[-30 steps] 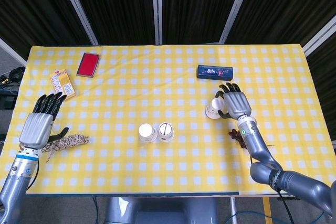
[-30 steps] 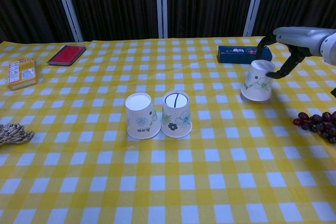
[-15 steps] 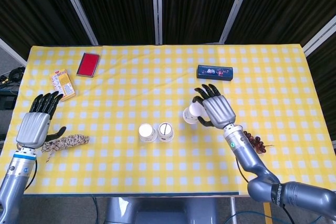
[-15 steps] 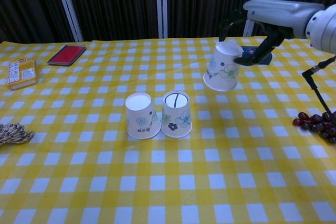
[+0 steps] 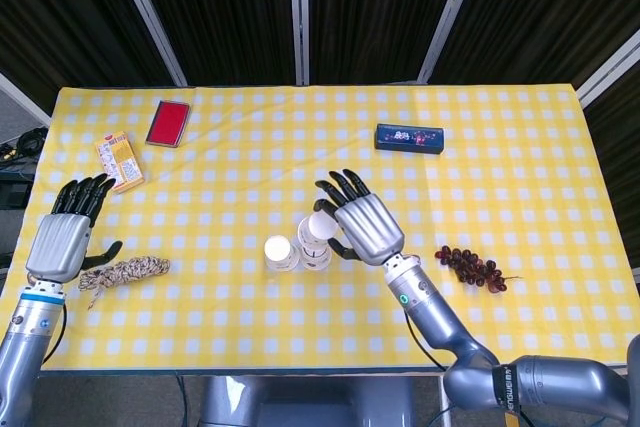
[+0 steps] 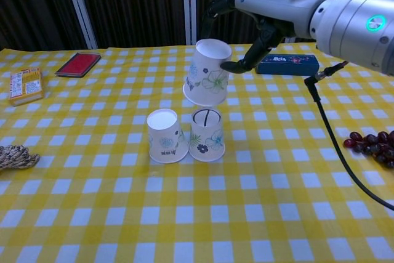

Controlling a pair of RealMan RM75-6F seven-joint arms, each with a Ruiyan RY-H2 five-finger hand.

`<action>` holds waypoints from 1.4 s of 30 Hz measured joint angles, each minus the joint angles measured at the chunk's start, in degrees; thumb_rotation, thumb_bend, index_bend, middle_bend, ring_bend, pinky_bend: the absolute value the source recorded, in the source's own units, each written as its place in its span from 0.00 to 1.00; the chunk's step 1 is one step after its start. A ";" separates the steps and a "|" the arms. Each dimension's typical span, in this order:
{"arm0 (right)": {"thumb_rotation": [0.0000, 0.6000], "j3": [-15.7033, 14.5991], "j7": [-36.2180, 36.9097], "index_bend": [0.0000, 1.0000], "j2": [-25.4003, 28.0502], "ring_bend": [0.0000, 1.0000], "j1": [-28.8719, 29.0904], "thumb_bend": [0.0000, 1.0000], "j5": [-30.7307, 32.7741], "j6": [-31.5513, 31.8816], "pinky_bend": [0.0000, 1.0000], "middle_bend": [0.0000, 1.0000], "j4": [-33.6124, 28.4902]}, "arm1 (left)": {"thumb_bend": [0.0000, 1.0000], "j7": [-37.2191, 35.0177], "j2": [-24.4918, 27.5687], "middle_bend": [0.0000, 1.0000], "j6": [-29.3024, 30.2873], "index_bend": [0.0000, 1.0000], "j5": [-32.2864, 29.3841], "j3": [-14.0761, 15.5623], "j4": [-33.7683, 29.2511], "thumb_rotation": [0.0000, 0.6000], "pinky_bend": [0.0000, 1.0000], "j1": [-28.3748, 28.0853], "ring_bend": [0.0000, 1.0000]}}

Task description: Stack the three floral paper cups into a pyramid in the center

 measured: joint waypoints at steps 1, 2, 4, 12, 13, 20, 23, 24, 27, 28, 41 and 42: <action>1.00 -0.01 -0.09 0.46 -0.78 0.00 0.36 0.27 0.27 -0.04 0.00 0.13 0.21 | 0.28 -0.14 0.06 0.00 -0.09 0.00 -0.02 -0.07 0.01 1.00 0.00 -0.01 0.00; 1.00 -0.04 -0.14 0.46 -1.13 0.00 0.53 0.27 0.35 -0.04 0.00 0.14 0.31 | 0.28 -0.28 0.11 0.00 -0.16 0.00 0.00 -0.13 0.02 1.00 0.00 0.00 0.00; 1.00 -0.19 -0.23 0.46 -2.13 0.00 1.01 0.27 0.48 -0.03 0.00 0.14 0.68 | 0.28 -0.42 0.15 0.00 -0.29 0.00 0.02 -0.19 0.08 1.00 0.00 0.01 0.00; 1.00 -0.72 0.08 0.46 -4.73 0.00 1.93 0.27 1.29 -0.10 0.00 0.14 4.27 | 0.28 -0.24 0.16 0.00 -0.99 0.00 -0.53 -0.48 0.20 1.00 0.00 0.05 0.00; 1.00 -0.80 0.05 0.46 -4.91 0.00 1.96 0.27 1.51 -0.07 0.00 0.14 4.66 | 0.28 -0.30 0.18 0.00 -1.02 0.00 -0.57 -0.52 0.20 1.00 0.00 0.07 0.00; 1.00 -1.10 1.10 0.46 -4.99 0.00 1.93 0.27 1.70 -0.16 0.00 0.14 4.82 | 0.28 -0.12 0.06 0.00 -1.76 0.00 -1.05 -0.74 0.47 1.00 0.00 -0.03 0.00; 1.00 -1.24 1.49 0.46 -5.13 0.00 1.97 0.27 1.14 -0.11 0.00 0.14 4.36 | 0.28 0.04 -0.04 0.00 -1.91 0.00 -1.09 -0.79 0.45 1.00 0.00 -0.11 0.00; 1.00 -1.30 1.48 0.46 -5.18 0.00 2.00 0.27 0.96 -0.04 0.00 0.14 4.26 | 0.28 0.08 -0.06 0.00 -1.90 0.00 -1.08 -0.81 0.44 1.00 0.00 -0.11 0.00; 1.00 -1.59 1.20 0.46 -5.49 0.00 2.09 0.27 0.52 0.17 0.00 0.14 3.98 | 0.28 0.24 -0.10 0.00 -1.97 0.00 -1.04 -0.79 0.37 1.00 0.00 -0.09 0.00; 1.00 -1.70 1.07 0.46 -5.63 0.00 2.14 0.27 0.55 0.16 0.00 0.14 3.96 | 0.28 0.26 -0.08 0.00 -2.05 0.00 -1.01 -0.76 0.37 1.00 0.00 -0.09 0.00; 1.00 -2.40 1.29 0.44 -7.79 0.00 2.51 0.26 0.91 -0.18 0.00 0.14 5.38 | 0.28 -0.09 -0.01 0.00 -2.63 0.00 -1.01 -0.85 0.70 1.00 0.00 -0.12 0.00; 1.00 -2.34 1.38 0.42 -7.92 0.00 2.56 0.25 0.72 -0.11 0.00 0.13 5.37 | 0.28 -0.06 -0.06 0.00 -2.64 0.00 -1.06 -0.90 0.73 1.00 0.00 -0.13 0.00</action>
